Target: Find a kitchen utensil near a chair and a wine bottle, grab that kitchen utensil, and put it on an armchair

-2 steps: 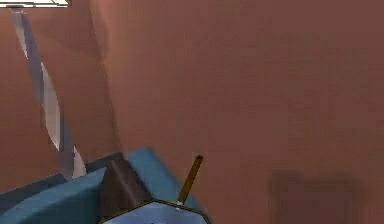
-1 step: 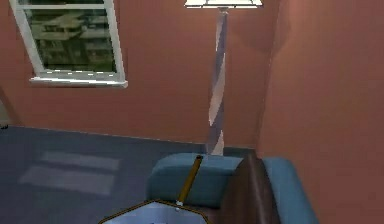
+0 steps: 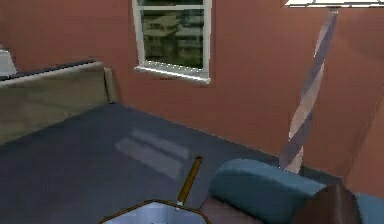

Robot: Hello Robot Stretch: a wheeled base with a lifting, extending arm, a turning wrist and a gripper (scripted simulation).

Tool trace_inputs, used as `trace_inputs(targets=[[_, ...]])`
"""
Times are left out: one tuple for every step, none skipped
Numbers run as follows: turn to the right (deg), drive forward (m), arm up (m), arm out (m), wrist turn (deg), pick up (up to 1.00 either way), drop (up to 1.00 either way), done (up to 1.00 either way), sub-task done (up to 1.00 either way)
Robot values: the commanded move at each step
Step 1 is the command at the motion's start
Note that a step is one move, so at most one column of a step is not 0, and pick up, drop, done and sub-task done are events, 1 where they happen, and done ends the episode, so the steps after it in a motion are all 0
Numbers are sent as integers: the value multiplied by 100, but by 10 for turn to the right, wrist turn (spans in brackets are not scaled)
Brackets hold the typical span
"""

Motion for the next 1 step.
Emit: trace_inputs(targets=[[-420, 0, 0, 0, 0, 0, 0, 0, 0]])
